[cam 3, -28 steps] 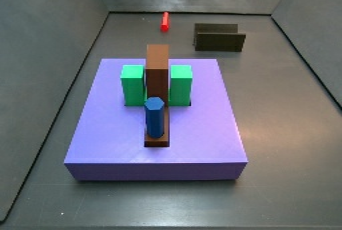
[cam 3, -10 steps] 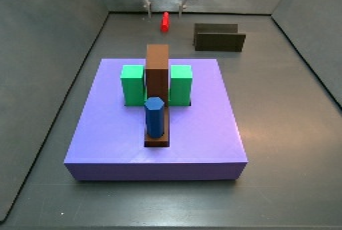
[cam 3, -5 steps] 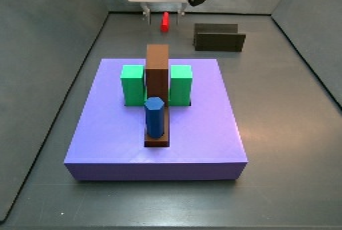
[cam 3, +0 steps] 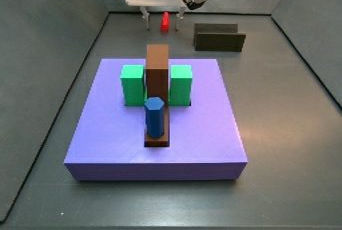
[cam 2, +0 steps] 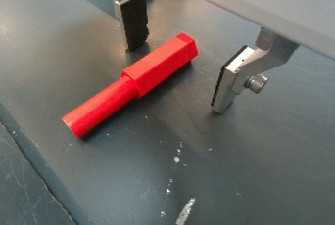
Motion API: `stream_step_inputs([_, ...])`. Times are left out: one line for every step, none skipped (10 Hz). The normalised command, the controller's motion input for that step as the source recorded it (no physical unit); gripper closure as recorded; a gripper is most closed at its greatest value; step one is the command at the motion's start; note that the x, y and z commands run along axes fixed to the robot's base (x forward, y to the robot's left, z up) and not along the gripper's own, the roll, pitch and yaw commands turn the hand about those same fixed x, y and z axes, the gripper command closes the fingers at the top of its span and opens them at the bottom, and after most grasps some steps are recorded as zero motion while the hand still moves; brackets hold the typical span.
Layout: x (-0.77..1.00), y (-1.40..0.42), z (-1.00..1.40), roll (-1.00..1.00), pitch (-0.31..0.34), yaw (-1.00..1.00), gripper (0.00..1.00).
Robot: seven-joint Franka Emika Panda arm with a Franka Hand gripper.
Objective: Pick up the red object. Move up. Place the red object on the fixture. Regrasp the red object. Move to above the board. Insert the red object.
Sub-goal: Pick up the red object.
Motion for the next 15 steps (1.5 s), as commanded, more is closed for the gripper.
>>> stream_step_inputs([0.00, -0.04, -0.01, 0.00, 0.000, 0.00, 0.00])
stream_step_inputs([0.00, -0.08, -0.02, 0.00, 0.000, -0.03, 0.00])
stream_step_inputs([0.00, 0.00, 0.00, 0.00, 0.000, 0.00, 1.00])
stream_step_inputs([0.00, 0.00, 0.00, 0.00, 0.000, 0.00, 1.00])
stream_step_inputs([0.00, 0.00, 0.00, 0.00, 0.000, 0.00, 1.00])
stream_step_inputs([0.00, 0.00, 0.00, 0.00, 0.000, 0.00, 1.00])
stream_step_inputs([0.00, 0.00, 0.00, 0.00, 0.000, 0.00, 1.00])
stream_step_inputs([0.00, 0.00, 0.00, 0.00, 0.000, 0.00, 1.00])
stream_step_inputs([0.00, 0.00, 0.00, 0.00, 0.000, 0.00, 1.00])
stream_step_inputs([0.00, 0.00, 0.00, 0.00, 0.000, 0.00, 1.00])
stream_step_inputs([0.00, 0.00, 0.00, 0.00, 0.000, 0.00, 1.00])
stream_step_inputs([0.00, 0.00, 0.00, 0.00, 0.000, 0.00, 1.00])
stream_step_inputs([0.00, 0.00, 0.00, 0.00, 0.000, 0.00, 1.00])
stream_step_inputs([0.00, 0.00, 0.00, 0.00, 0.000, 0.00, 1.00])
stream_step_inputs([0.00, 0.00, 0.00, 0.00, 0.000, 0.00, 1.00])
